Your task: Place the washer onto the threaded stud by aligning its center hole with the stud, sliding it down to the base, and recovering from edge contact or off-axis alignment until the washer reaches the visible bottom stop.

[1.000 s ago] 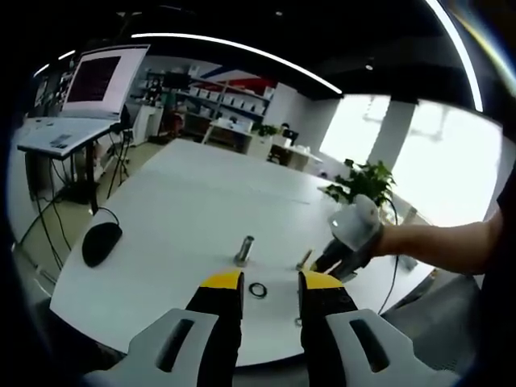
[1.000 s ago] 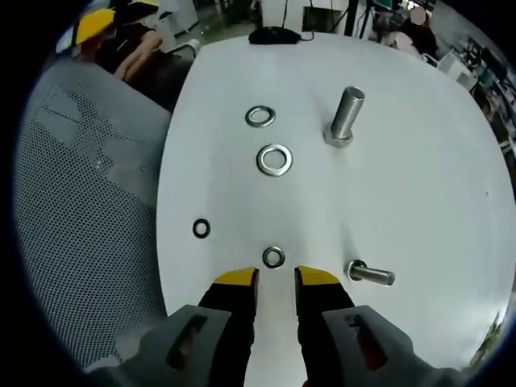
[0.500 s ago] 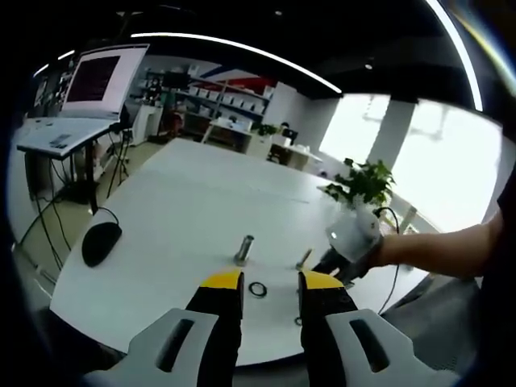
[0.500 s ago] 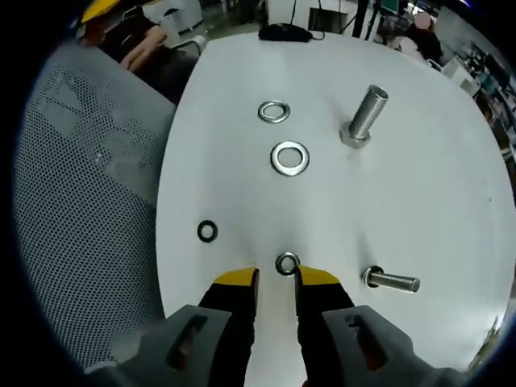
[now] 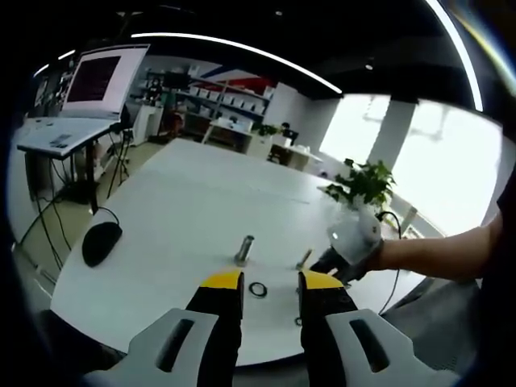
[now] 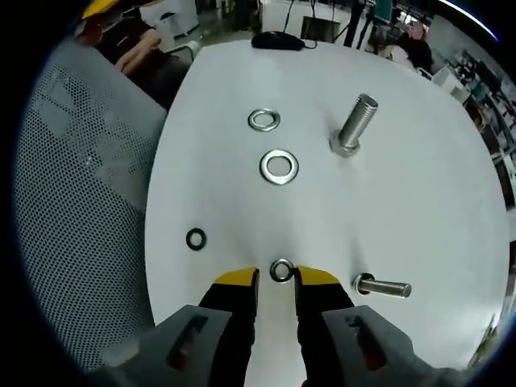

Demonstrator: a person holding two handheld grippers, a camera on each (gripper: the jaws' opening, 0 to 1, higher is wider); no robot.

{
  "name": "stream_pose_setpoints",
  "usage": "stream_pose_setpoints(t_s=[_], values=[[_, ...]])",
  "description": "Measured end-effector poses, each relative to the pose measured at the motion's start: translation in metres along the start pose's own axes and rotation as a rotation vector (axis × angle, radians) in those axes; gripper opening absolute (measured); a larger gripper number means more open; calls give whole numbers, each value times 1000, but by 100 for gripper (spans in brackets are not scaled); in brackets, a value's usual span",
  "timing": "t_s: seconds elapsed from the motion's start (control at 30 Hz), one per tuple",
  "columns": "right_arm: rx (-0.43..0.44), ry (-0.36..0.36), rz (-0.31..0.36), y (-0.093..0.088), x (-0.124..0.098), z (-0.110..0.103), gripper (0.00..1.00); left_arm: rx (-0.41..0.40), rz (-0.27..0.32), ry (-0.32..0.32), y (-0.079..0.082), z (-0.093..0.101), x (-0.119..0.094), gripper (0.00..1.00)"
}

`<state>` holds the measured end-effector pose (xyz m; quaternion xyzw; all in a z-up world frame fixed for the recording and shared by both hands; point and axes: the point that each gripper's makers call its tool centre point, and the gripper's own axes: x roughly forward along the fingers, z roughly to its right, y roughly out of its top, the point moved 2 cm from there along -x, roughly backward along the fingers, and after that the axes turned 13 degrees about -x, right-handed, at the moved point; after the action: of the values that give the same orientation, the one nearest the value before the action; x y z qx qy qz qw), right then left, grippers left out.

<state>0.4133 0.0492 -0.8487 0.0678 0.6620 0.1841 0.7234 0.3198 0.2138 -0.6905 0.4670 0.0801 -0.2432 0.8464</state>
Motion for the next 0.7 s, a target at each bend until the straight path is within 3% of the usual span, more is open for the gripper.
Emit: stream_pose_setpoints(t_s=[0.27,0.7], values=[[59,0,30,-2,0,2,19,-1,4,0,0,0,0,25],[47,-6,40,0,1,0,15,-1,7,-3,0,1,0,25]])
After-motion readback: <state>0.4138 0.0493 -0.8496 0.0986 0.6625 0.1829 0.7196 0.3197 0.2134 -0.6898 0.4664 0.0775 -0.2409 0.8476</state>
